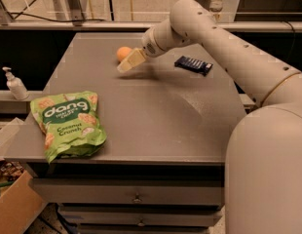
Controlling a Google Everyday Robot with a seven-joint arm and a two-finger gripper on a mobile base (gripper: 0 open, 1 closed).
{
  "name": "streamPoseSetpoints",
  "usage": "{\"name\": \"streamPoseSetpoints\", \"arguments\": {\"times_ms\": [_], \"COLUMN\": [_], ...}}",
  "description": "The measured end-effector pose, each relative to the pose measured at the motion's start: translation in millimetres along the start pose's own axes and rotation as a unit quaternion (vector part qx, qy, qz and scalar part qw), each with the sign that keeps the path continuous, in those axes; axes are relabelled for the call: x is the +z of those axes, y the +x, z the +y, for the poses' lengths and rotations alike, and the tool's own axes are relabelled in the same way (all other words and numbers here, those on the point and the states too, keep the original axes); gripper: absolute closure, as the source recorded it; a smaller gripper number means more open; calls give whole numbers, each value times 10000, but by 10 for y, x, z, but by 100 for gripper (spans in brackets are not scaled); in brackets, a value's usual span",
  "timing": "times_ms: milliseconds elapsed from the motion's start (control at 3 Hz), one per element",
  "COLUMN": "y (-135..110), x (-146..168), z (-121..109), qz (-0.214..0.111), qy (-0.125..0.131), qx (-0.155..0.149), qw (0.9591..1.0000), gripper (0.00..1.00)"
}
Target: Move orange near green rice chip bag
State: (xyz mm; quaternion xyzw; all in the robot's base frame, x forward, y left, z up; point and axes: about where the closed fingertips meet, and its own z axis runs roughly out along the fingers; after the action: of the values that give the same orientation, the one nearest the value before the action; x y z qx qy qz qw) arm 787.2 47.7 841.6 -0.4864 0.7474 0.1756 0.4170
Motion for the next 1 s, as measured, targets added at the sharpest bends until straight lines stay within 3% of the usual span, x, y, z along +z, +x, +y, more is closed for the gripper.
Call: {"name": "streamPoseSetpoints", "arguments": {"times_ms": [333,1000], "y": [-47,-53], "x": [127,230], "z": [16,62], "qz": [-62,-110], "qy": [-68,-163], "qx": [79,173], "qw": [9999,9997], "gripper": [17,64]}}
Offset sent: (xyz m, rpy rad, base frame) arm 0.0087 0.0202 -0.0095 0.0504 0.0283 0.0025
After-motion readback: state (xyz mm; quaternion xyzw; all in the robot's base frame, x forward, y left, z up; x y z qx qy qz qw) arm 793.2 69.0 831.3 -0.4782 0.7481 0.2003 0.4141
